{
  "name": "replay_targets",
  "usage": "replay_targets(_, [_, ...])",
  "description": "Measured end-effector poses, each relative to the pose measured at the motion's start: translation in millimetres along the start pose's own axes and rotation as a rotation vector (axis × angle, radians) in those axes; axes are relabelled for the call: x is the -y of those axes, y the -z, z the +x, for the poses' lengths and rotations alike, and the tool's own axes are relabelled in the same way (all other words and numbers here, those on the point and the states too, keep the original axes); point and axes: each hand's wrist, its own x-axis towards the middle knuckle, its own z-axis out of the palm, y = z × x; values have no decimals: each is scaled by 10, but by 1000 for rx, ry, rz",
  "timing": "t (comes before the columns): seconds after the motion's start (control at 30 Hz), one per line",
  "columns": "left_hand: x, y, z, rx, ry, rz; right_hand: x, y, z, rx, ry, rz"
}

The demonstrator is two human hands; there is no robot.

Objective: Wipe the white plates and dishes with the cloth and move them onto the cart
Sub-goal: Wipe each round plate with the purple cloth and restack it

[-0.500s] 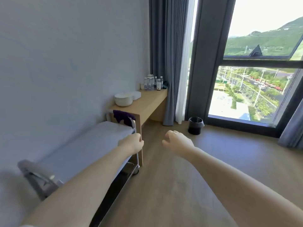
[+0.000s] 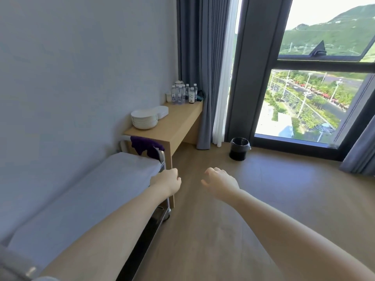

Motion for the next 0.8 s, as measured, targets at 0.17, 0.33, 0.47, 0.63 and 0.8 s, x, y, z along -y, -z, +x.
replay_targets(0.17, [60,-105,466,-22,-47,52,-57,-151,503,23,1,-24])
replay_targets(0.33, [189,-226,1151,11,-6,66,-171,-359,1247,51,56,-47])
replay_targets(0.47, [259,-344,1791,48,89,39,-302,-456,1957,67,99,-49])
replay_targets(0.63, [302,-341,2511,46,186,0,-352,-465,2776,86,177,-51])
replay_targets(0.8, [509,-409,3083,55,272,-66,-237,-567,3451,112,230,4])
